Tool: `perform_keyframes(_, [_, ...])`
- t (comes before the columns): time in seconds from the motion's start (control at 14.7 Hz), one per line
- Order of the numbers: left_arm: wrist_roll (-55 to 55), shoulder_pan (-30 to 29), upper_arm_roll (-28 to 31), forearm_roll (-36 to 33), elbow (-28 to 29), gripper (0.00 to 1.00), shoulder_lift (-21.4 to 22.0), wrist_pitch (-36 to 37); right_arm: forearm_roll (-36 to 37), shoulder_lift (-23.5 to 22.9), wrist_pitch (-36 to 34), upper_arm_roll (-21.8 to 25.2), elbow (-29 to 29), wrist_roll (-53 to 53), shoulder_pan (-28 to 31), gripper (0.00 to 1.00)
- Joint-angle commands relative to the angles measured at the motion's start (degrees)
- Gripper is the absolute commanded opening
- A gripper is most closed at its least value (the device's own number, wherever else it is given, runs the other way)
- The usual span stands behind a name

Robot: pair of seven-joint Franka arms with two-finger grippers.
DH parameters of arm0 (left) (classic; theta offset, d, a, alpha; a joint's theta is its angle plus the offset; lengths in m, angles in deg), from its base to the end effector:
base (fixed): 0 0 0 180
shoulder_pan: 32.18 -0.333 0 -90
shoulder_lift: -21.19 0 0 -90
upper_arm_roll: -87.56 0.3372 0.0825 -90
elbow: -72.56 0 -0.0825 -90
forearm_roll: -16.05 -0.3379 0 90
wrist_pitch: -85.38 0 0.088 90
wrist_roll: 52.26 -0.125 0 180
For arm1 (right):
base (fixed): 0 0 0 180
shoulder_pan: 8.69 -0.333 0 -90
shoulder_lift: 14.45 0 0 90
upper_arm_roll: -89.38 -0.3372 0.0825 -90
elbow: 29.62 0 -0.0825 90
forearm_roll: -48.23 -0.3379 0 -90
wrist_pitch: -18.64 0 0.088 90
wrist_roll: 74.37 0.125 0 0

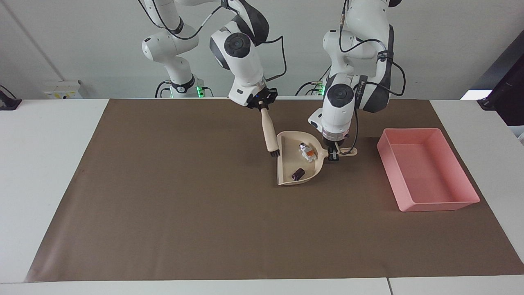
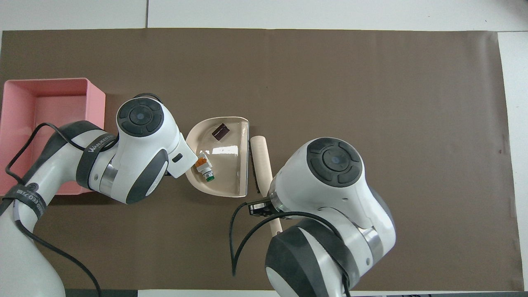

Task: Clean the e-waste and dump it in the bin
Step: 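Carry the dustpan toward the pink bin while the right gripper withdraws the brush, then tip the dustpan over the pink bin with the left gripper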

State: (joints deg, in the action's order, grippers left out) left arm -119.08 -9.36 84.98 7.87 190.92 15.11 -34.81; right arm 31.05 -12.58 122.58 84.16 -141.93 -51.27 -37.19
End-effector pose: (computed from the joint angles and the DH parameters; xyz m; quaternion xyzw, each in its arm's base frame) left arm 0.4756 -0.2152 0.4059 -0.6637 0.7449 0.0549 0.0411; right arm 0.3923 0.2980 0.5019 -0.9873 -0.0473 0.1165 0.0975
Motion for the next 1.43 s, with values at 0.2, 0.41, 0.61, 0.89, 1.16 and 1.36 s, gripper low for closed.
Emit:
perform_keyframes(0.2, [-6.19,-3.73,0.03,4.38,6.37,0.00,7.57,-3.92,12.50,6.49,-3.31,-0.58,-6.50,-3.57,17.83,0.00])
perform_keyframes(0.41, [-13.58,-8.28,0.82,6.59,6.01,0.00,8.45,-3.48,16.20,6.22,0.12,-0.58,-10.54,-13.83,27.06,0.00])
perform_keyframes(0.61, [-22.89,-15.84,0.91,9.84,5.40,0.00,8.37,-2.86,19.45,5.79,5.82,-0.58,-14.94,-22.19,34.19,0.00])
perform_keyframes(0.89, [-37.37,-27.71,0.91,18.16,-0.64,0.00,7.40,1.25,20.25,5.96,12.70,-0.58,-20.31,-31.35,41.58,0.00])
perform_keyframes(1.16, [-47.85,-37.03,1.00,23.45,-9.45,0.00,4.06,7.85,20.25,5.52,19.00,-0.58,-24.34,-34.09,44.66,0.02])
perform_keyframes(1.36, [-50.51,-40.74,1.08,24.18,-15.93,0.00,-0.48,10.13,20.25,4.99,20.70,-0.58,-25.67,-33.91,46.25,0.07])
